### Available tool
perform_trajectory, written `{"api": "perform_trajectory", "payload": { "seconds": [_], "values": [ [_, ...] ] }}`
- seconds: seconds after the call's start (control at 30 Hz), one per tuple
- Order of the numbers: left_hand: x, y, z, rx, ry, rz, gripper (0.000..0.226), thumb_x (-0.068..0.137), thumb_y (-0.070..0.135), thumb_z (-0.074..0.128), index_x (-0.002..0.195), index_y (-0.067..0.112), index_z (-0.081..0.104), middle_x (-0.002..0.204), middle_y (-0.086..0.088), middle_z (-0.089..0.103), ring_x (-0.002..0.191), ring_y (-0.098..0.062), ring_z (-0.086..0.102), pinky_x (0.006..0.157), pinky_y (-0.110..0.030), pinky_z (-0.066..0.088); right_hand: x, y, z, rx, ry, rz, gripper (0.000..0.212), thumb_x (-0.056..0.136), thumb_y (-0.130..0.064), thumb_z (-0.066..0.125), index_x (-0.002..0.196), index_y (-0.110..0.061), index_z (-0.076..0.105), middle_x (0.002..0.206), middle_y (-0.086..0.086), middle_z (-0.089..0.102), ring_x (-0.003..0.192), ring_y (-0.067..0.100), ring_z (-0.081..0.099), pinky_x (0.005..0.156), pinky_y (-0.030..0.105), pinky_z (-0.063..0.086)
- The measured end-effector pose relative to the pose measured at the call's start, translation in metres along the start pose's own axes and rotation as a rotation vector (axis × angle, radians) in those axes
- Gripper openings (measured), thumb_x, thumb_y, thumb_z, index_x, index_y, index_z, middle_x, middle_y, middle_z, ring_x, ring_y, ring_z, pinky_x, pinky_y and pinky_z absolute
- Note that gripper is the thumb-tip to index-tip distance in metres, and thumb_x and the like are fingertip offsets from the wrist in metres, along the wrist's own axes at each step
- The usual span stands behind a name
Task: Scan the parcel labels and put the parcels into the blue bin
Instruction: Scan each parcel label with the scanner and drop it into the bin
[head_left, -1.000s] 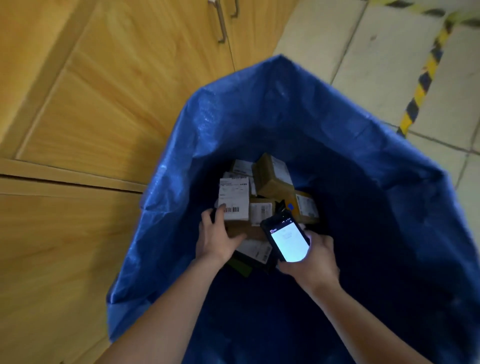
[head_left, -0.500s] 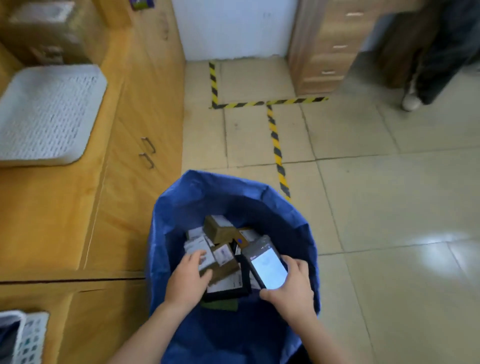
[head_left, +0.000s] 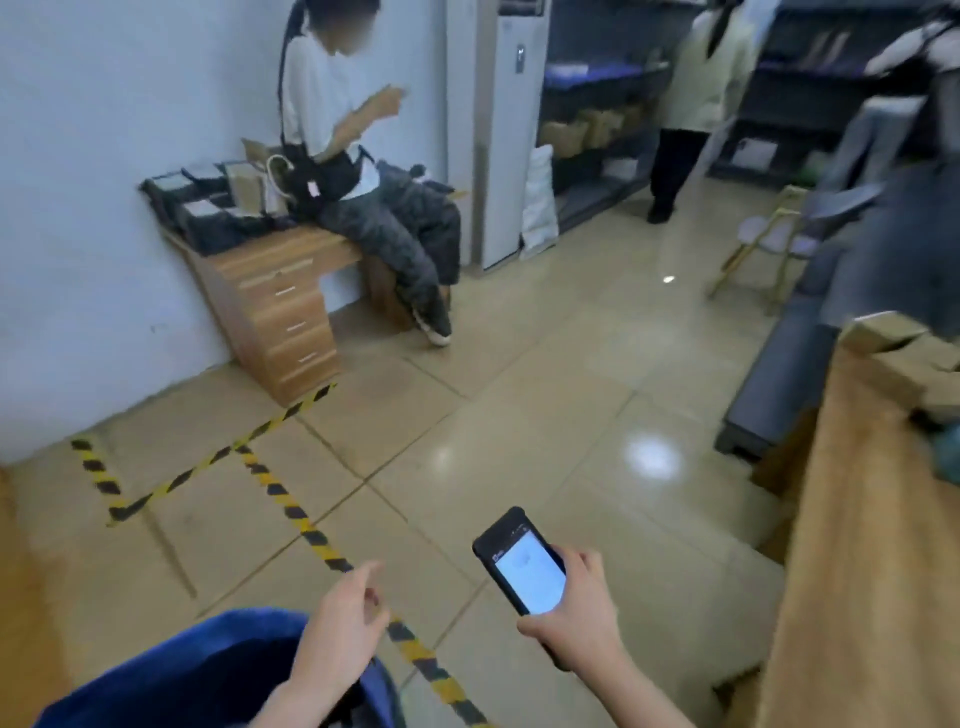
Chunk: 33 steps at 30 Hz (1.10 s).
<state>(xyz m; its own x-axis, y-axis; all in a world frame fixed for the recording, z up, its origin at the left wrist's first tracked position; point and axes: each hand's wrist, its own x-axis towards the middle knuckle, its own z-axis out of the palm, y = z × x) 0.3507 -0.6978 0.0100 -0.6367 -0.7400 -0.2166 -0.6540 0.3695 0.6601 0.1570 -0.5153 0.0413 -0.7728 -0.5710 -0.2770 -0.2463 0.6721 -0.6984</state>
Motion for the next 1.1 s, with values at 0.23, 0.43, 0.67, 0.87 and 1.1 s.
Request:
{"api": "perform_trajectory", "payload": {
  "seconds": [0.23, 0.43, 0.67, 0.87, 1.1],
  "values": [
    [0.055, 0.165, 0.092, -0.012, -0.138, 0.275, 0.046, 0.078, -0.002, 0.069, 0.121, 0.013, 0.06, 0.087, -0.005, 0.063, 0.077, -0.019, 0.06, 0.077, -0.018, 0.045, 0.005, 0.082, -0.149, 0.013, 0.254, 0.107, 0.087, 0.047, -0.033, 0.072, 0.128, -0.033, 0.04, 0.108, -0.015, 0.031, 0.092, 0.006, 0.051, 0.083, 0.034, 0.052],
    [0.087, 0.269, 0.184, 0.026, -0.306, 0.506, 0.047, 0.079, 0.012, 0.071, 0.123, 0.024, 0.057, 0.086, 0.005, 0.061, 0.079, -0.01, 0.061, 0.075, -0.012, 0.044, -0.011, 0.148, -0.233, 0.081, 0.427, 0.231, 0.088, 0.043, -0.036, 0.07, 0.126, -0.035, 0.04, 0.111, -0.019, 0.031, 0.093, 0.003, 0.054, 0.087, 0.033, 0.05],
    [0.112, 0.37, 0.283, 0.119, -0.489, 0.646, 0.051, 0.078, 0.025, 0.07, 0.124, 0.034, 0.05, 0.097, 0.011, 0.057, 0.088, -0.004, 0.055, 0.078, -0.014, 0.041, -0.014, 0.21, -0.297, 0.092, 0.587, 0.451, 0.09, 0.046, -0.039, 0.075, 0.128, -0.029, 0.039, 0.11, -0.015, 0.03, 0.094, 0.005, 0.052, 0.088, 0.032, 0.049],
    [0.158, 0.466, 0.363, 0.157, -0.605, 0.844, 0.048, 0.08, 0.036, 0.072, 0.121, 0.039, 0.047, 0.11, 0.015, 0.048, 0.101, 0.001, 0.05, 0.08, -0.015, 0.036, 0.023, 0.256, -0.353, 0.11, 0.703, 0.64, 0.092, 0.05, -0.038, 0.075, 0.133, -0.023, 0.037, 0.107, -0.012, 0.029, 0.091, 0.008, 0.051, 0.087, 0.033, 0.05],
    [0.215, 0.588, 0.464, 0.191, -0.666, 1.016, 0.056, 0.086, 0.042, 0.068, 0.135, 0.027, 0.045, 0.134, 0.016, 0.038, 0.119, -0.005, 0.042, 0.098, -0.022, 0.04, 0.09, 0.295, -0.402, 0.168, 0.764, 0.854, 0.086, 0.054, -0.037, 0.075, 0.132, -0.025, 0.039, 0.108, -0.011, 0.03, 0.091, 0.011, 0.051, 0.083, 0.032, 0.049]
  ]
}}
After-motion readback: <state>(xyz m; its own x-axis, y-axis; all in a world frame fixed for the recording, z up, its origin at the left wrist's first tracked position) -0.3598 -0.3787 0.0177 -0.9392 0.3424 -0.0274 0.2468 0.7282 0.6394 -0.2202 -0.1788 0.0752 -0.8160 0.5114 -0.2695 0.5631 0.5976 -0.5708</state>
